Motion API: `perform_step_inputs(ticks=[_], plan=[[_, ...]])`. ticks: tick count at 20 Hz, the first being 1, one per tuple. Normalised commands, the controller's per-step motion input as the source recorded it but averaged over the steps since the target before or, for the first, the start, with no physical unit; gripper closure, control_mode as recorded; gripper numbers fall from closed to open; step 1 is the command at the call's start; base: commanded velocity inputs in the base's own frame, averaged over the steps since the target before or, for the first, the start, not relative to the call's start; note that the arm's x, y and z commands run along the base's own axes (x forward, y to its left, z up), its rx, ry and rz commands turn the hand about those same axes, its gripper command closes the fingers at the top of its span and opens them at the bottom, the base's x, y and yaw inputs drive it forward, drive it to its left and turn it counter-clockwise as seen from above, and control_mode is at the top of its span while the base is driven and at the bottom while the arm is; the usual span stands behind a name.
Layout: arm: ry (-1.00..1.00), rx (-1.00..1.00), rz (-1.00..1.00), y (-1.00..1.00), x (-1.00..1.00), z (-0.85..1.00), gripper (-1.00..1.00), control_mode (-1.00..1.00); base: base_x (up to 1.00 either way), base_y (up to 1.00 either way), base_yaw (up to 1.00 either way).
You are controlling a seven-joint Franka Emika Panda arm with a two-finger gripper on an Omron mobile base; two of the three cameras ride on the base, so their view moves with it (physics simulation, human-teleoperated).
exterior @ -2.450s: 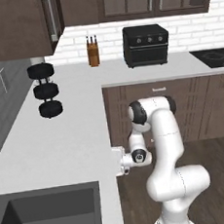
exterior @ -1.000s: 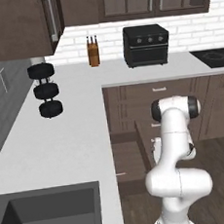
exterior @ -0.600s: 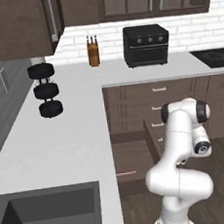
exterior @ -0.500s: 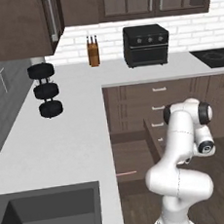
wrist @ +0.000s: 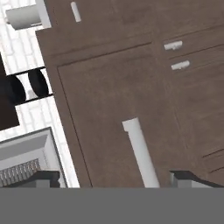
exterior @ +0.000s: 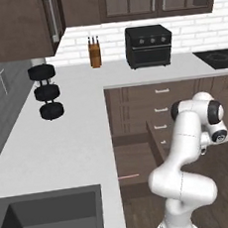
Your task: Take a straw from the drawer in front and place it inside the glass cup on the dining counter.
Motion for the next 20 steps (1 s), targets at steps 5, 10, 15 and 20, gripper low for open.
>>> perform_step_inputs(ticks=[5,10,15,20], plan=[[0.0,-0.32,0.0,0.52,-0.05,1.0,-1.0,-1.0,0.0,0.0,0.0],[0.0,-0.37,0.02,0.81,0.0,0.9,-1.0,-1.0,0.0,0.0,0.0],[0.11,-0.36,0.01,0.81,0.11,0.55,-1.0,-1.0,0.0,0.0,0.0],[0.31,-0.32,0.0,0.5,0.47,0.01,-1.0,-1.0,0.0,0.0,0.0]])
